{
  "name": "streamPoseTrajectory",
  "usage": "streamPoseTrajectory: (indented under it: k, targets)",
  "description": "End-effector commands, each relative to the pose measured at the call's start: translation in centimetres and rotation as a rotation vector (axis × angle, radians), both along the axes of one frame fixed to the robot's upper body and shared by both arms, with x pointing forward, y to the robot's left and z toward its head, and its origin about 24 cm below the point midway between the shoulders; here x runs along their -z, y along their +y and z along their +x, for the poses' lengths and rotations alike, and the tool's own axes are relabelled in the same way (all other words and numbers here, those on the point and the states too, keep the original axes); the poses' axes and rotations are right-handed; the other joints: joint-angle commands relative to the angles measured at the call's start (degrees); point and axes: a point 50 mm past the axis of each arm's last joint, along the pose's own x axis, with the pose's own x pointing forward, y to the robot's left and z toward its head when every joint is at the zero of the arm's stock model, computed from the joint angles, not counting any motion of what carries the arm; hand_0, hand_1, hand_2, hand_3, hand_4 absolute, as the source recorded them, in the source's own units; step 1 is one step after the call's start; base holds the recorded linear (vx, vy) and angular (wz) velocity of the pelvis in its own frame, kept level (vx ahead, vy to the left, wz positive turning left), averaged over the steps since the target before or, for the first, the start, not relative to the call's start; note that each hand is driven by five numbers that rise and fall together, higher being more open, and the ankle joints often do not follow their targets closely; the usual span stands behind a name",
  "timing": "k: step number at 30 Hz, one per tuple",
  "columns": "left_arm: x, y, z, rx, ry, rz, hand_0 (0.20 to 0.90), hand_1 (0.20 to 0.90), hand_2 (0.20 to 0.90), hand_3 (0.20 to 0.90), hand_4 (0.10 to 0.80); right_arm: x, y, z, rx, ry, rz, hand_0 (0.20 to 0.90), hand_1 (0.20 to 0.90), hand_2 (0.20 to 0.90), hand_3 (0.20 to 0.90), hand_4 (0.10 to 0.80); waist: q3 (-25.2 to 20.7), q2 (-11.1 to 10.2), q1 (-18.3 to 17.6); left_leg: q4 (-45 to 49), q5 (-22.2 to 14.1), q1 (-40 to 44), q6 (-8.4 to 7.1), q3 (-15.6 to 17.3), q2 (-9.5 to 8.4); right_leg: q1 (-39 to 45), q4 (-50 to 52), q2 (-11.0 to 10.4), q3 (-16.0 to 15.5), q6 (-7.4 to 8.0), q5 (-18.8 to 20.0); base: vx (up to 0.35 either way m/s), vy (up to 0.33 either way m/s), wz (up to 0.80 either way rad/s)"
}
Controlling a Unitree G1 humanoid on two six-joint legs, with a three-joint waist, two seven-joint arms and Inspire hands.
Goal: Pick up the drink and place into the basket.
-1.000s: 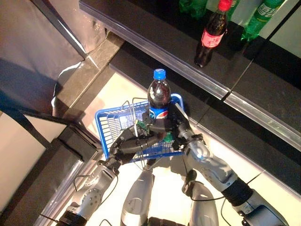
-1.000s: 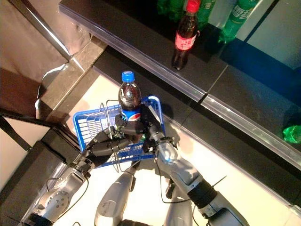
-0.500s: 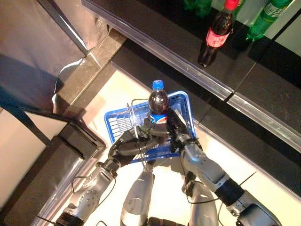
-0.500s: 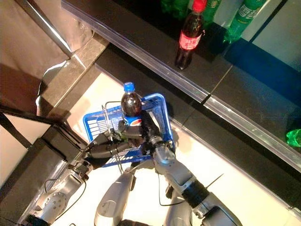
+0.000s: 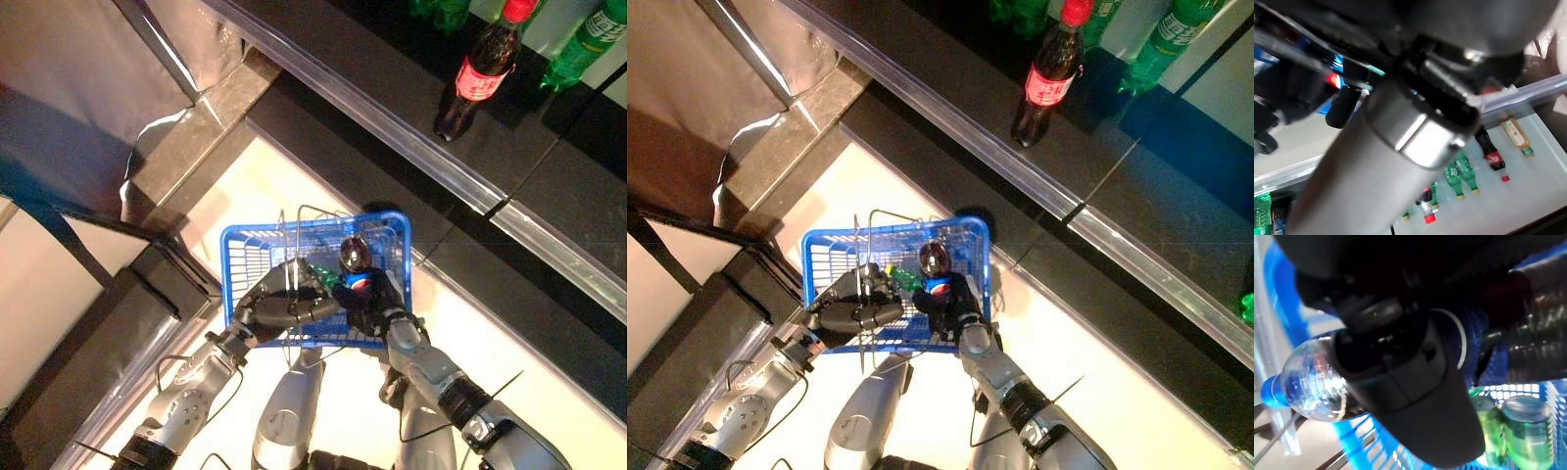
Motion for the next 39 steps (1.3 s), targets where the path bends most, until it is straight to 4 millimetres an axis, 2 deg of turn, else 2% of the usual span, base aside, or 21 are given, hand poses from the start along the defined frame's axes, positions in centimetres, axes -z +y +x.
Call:
streamPoseTrajectory:
  k: [1,6,11,15,22,27,31,39]
  targets:
    - [-16.9,-4.2,-2.9,0.315,-0.896,-0.346,0.300,0.300,0.300,0.200,0.100,-5.9,5.8,1.6,-0.150,-0.249,0.173,0.300,0.300,0.300,0.200,0.100,-1.57,1.75,-0.14,6.96,-3.49,-0.70,3.47,0.42,-1.99,3.29,-5.61,-0.55,-0.38,-3.14,7.52,0.000,0.000,0.00]
    - [-17.3,-4.5,-2.7,0.309,-0.897,-0.344,0.300,0.300,0.300,0.200,0.100,-4.4,6.0,1.3,-0.196,-0.231,0.047,0.300,0.300,0.300,0.200,0.100,-1.59,1.92,-0.20,6.30,-2.95,-1.01,3.45,0.30,-2.06,2.68,-5.87,-0.56,-0.35,-3.02,7.96,0.000,0.000,0.00]
    - [-17.0,-4.1,-2.7,0.301,-0.896,-0.347,0.300,0.300,0.300,0.200,0.100,-4.0,5.7,1.0,-0.281,-0.337,-0.234,0.300,0.300,0.300,0.200,0.100,-1.65,1.92,-0.04,6.21,-2.88,-1.34,3.41,0.30,-2.16,2.18,-5.79,-0.56,-0.26,-2.80,8.03,0.000,0.000,0.00]
    - [-17.0,-3.9,-2.8,0.302,-0.899,-0.349,0.300,0.300,0.300,0.200,0.100,-3.4,4.5,1.2,-0.310,-0.363,-0.435,0.300,0.300,0.300,0.200,0.100,-1.74,2.10,0.20,6.19,-2.88,-1.58,3.50,0.29,-2.23,1.80,-5.51,-0.79,-0.38,-2.68,7.97,0.000,0.000,0.00]
    - [-16.9,-3.8,-2.9,0.308,-0.901,-0.344,0.300,0.300,0.300,0.200,0.100,-3.1,2.5,2.2,-0.287,-0.341,-0.554,0.300,0.300,0.300,0.200,0.100,-1.45,2.14,0.54,6.35,-2.84,-1.88,3.55,-0.04,-2.35,1.50,-5.07,-0.89,-0.70,-2.64,7.97,0.006,-0.008,0.03]
    - [-17.1,-3.9,-3.1,0.324,-0.903,-0.331,0.300,0.300,0.300,0.200,0.100,-1.2,-0.5,2.9,-0.204,-0.141,-0.632,0.300,0.300,0.300,0.200,0.100,-1.26,2.05,1.13,6.82,-3.13,-1.99,3.60,-0.23,-2.39,1.50,-4.51,-1.20,-0.96,-2.57,7.73,0.000,0.000,0.00]
    - [-17.3,-4.4,-3.2,0.343,-0.900,-0.314,0.300,0.300,0.300,0.200,0.100,-0.7,-2.0,3.7,-0.140,-0.006,-0.669,0.300,0.300,0.300,0.200,0.100,-1.26,2.05,1.63,6.83,-2.84,-2.25,3.73,-0.79,-2.36,1.54,-4.63,-1.09,-1.34,-2.71,8.15,0.020,-0.023,0.01]
    - [-17.6,-5.4,-3.2,0.389,-0.880,-0.310,0.300,0.300,0.300,0.200,0.100,-2.1,-3.6,6.0,-0.046,0.107,-0.662,0.300,0.300,0.300,0.200,0.100,-1.26,2.43,3.41,7.93,-3.10,-2.31,3.85,-1.73,-2.84,2.00,-3.73,-1.54,-2.15,-2.83,8.12,0.038,-0.020,0.06]
